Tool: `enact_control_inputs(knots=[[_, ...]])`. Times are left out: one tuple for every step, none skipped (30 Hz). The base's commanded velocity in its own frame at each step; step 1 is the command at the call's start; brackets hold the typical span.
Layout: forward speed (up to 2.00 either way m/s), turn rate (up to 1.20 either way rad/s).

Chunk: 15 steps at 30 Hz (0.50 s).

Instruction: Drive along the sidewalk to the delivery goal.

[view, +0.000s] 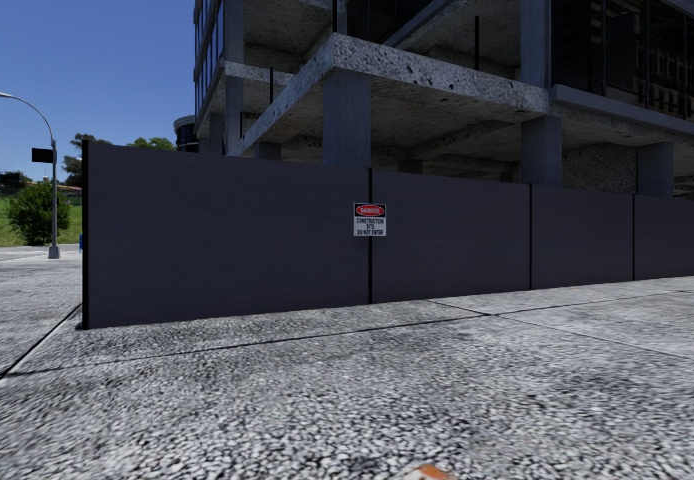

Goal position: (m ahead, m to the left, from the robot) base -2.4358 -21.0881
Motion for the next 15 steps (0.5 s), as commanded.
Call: enact_control_inputs(knots=[[0.0,0.0],[0.0,0.0],[0.0,0.0],[0.0,0.0],[0.0,0.0],[0.0,0.0],[0.0,0.0],[0.0,0.0],[0.0,0.0],[0.0,0.0],[0.0,0.0],[0.0,0.0],[0.0,0.0],[0.0,0.0],[0.0,0.0]])
